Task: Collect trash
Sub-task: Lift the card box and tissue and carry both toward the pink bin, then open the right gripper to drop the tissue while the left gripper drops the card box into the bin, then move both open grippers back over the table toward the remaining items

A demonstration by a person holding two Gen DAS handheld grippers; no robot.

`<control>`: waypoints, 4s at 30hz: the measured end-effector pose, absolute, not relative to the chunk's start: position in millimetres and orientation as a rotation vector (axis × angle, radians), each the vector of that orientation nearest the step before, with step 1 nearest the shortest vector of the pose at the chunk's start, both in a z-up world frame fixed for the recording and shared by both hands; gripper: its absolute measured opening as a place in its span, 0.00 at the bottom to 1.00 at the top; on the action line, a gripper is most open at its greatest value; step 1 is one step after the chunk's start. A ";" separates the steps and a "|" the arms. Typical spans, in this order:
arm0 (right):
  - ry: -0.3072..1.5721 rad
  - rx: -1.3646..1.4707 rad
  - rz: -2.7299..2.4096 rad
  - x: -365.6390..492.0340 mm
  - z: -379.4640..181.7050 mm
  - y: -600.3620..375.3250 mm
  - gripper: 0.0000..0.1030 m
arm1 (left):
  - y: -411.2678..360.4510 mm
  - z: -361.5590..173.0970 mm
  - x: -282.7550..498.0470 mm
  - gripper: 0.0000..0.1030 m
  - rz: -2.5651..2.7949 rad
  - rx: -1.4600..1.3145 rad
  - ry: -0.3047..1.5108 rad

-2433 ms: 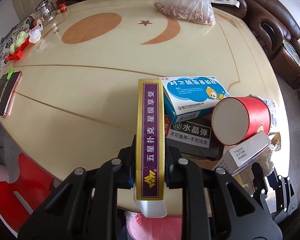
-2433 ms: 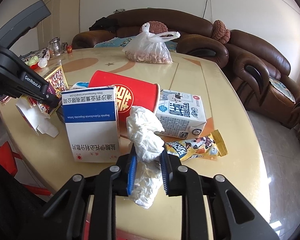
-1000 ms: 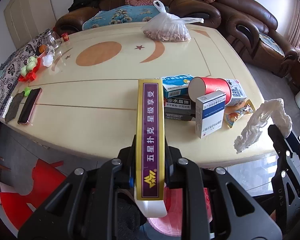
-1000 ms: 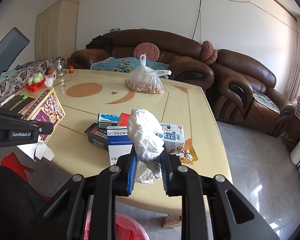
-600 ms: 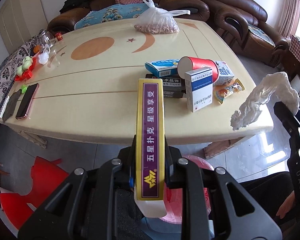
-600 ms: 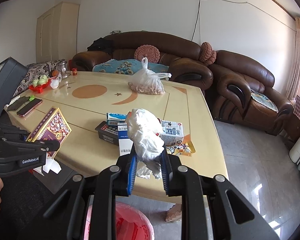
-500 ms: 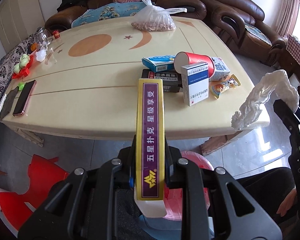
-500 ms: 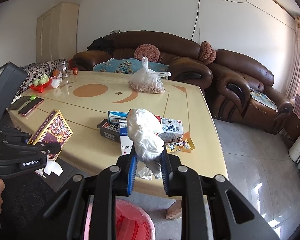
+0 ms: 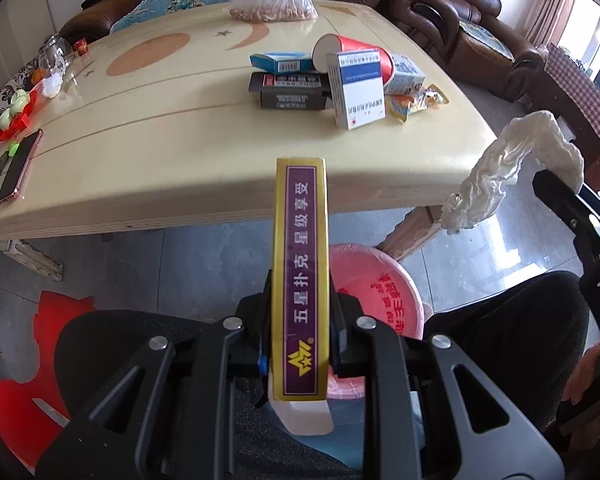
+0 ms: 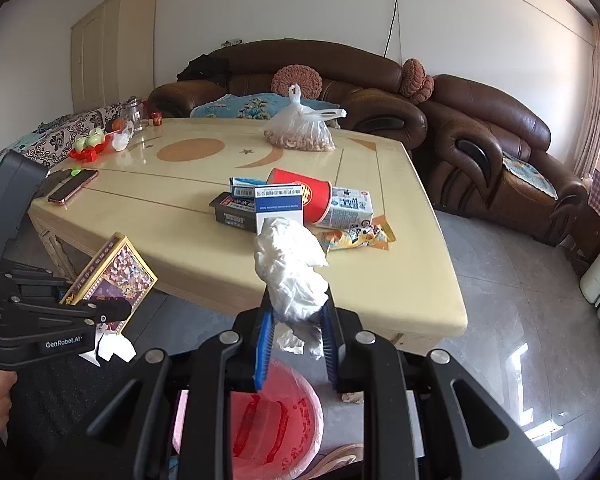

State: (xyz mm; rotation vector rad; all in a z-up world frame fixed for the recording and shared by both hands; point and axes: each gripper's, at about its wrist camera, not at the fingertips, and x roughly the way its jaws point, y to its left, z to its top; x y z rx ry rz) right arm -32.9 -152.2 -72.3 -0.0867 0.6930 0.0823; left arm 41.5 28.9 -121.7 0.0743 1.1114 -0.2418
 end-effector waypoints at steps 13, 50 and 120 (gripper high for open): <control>0.852 -0.035 0.069 -32.7 -134.0 -155.2 0.21 | 6.7 -197.3 38.2 0.20 -0.311 0.094 1.270; 1.268 0.011 0.145 22.1 -314.5 -155.2 0.21 | -16.8 -386.7 97.6 0.32 -0.237 0.088 1.803; 0.871 -0.148 0.273 74.9 57.0 -230.7 0.93 | -21.4 65.6 127.3 0.82 -0.593 0.533 1.137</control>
